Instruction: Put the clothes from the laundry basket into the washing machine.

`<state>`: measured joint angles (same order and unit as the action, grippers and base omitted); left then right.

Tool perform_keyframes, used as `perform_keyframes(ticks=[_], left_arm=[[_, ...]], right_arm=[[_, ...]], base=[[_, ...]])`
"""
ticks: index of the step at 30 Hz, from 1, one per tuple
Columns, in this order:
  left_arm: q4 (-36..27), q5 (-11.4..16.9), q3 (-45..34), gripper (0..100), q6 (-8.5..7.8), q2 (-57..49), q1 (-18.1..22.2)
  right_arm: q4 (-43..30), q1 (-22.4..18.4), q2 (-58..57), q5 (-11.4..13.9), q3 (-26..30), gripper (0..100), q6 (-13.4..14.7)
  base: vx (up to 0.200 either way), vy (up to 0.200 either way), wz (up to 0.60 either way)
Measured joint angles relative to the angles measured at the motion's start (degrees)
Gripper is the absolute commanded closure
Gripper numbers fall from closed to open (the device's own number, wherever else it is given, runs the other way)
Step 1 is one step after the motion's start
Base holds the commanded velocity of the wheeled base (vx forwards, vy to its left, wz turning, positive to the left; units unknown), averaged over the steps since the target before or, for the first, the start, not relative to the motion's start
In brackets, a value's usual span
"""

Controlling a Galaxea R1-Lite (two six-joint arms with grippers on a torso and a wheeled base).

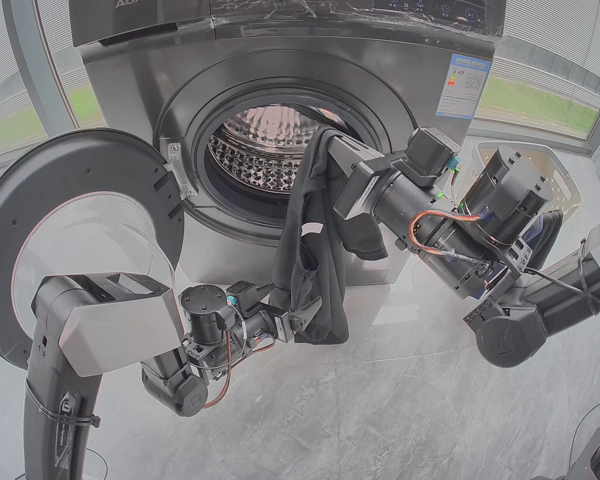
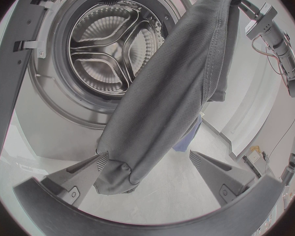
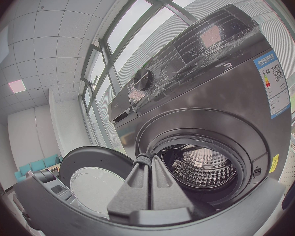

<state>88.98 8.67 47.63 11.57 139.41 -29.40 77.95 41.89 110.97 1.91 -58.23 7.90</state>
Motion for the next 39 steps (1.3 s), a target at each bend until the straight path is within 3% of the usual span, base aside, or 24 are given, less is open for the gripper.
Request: perform_keyframes(ticks=[3, 4, 17, 27, 33, 39], left_arm=[[0.02, -0.09, 1.49, 0, 0.02, 0.39, -0.02], [0.02, -0.20, 2.04, 100, 0.04, 0.61, 0.00], [0.00, -0.98, 5.10, 100, 0.02, 2.16, 0.52], [-0.02, -3.83, 4.63, 100, 0.44, -1.34, 2.21], [-0.02, -4.00, -2.05, 100, 0.68, -9.75, 3.72], [-0.02, -4.05, -10.03, 100, 0.94, -20.55, 5.05]], right_arm=[[0.00, 0.22, 0.11, 0.00, 0.00, 100, 0.01], [0.00, 0.26, 0.13, -0.02, 0.00, 100, 0.00], [0.30, -0.02, 0.05, -0.02, 0.61, 100, 0.09], [1.40, -0.29, -0.17, -1.23, 2.69, 100, 1.65], [4.49, -0.66, -1.30, -0.69, 8.27, 100, 4.66], [8.51, -1.54, -3.67, 0.40, 17.99, 100, 8.28]], base=[[0.000, 0.000, 0.00], [0.000, 0.000, 0.00], [0.000, 0.000, 0.00], [0.000, 0.000, 0.00], [0.000, 0.000, 0.00], [0.000, 0.000, 0.00]])
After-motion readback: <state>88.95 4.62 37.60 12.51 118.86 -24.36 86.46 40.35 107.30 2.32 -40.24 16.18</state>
